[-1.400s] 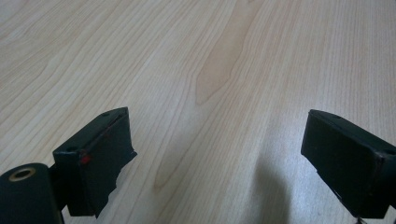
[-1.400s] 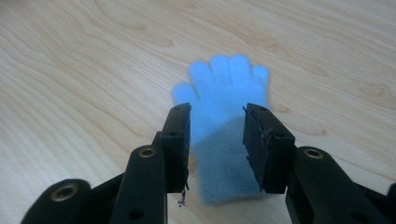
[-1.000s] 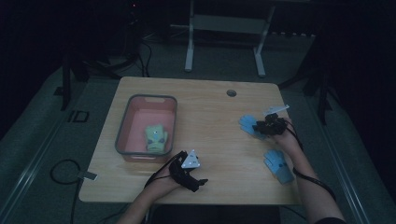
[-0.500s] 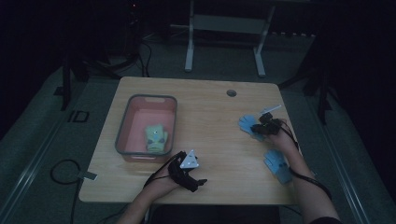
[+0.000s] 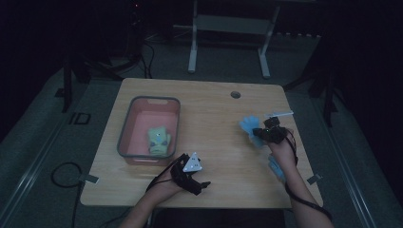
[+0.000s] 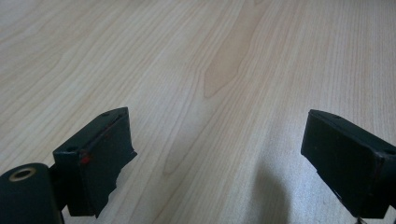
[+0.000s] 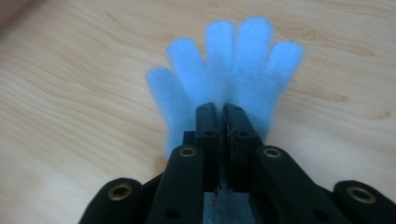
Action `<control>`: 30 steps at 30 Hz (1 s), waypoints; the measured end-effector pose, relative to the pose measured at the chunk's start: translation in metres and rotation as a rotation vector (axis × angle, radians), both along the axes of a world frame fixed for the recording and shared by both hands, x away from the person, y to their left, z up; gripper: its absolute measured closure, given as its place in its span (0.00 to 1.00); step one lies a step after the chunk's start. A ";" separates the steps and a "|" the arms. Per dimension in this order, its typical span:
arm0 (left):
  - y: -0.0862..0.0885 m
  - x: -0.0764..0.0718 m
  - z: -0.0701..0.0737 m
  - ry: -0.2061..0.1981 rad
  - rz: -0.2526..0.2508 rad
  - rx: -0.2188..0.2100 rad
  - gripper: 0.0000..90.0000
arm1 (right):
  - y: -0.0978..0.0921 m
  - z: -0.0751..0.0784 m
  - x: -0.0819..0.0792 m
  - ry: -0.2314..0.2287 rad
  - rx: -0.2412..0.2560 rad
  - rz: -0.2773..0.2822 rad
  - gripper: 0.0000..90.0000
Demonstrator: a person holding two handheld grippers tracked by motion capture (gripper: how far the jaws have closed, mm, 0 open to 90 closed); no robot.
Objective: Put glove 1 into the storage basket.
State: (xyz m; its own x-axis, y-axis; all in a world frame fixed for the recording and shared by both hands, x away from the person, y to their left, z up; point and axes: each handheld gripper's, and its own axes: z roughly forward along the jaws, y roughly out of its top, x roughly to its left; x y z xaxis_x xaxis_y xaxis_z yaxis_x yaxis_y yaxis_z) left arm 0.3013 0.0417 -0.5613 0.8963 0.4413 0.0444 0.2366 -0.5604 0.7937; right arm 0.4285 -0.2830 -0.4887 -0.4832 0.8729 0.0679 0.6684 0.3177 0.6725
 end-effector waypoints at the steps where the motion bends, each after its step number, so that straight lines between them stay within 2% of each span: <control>1: 0.000 0.000 0.001 -0.004 0.000 0.005 0.10 | 0.002 0.004 -0.007 -0.008 0.015 -0.009 0.96; 5: 0.001 -0.001 0.002 -0.013 0.002 -0.004 0.10 | 0.012 0.009 -0.032 -0.031 0.058 -0.062 0.97; 7: 0.002 -0.001 0.002 -0.012 0.003 -0.006 0.10 | 0.017 0.008 -0.043 -0.018 0.091 -0.081 0.97; 9: 0.002 -0.001 0.002 -0.013 0.003 -0.006 0.10 | 0.021 0.008 -0.055 -0.026 0.100 -0.111 0.97; 11: 0.003 -0.001 0.002 -0.014 0.003 -0.006 0.10 | 0.026 0.008 -0.065 -0.027 0.099 -0.131 0.97; 14: 0.004 0.000 0.003 -0.017 0.011 -0.018 0.10 | 0.037 0.004 -0.078 -0.051 0.052 -0.151 0.97; 16: 0.004 -0.001 0.004 -0.023 0.014 -0.019 0.10 | 0.041 -0.003 -0.084 -0.046 0.055 -0.175 0.97; 22: 0.006 -0.003 0.004 -0.031 0.019 -0.023 0.10 | 0.049 -0.030 -0.088 -0.021 0.030 -0.242 0.97; 26: 0.005 -0.003 0.003 -0.032 0.022 -0.016 0.10 | 0.049 -0.044 -0.082 -0.009 0.036 -0.288 0.96; 30: 0.004 -0.003 0.001 -0.035 0.018 0.003 0.10 | 0.047 -0.058 -0.075 0.029 0.043 -0.305 0.88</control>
State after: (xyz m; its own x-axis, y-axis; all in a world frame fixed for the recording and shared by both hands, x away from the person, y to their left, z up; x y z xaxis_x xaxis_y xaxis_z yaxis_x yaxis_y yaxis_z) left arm 0.2983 0.0456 -0.5603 0.8859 0.4574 0.0774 0.2187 -0.5589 0.7999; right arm 0.3532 -0.2365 -0.5465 -0.1971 0.9733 0.1175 0.7479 0.0717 0.6599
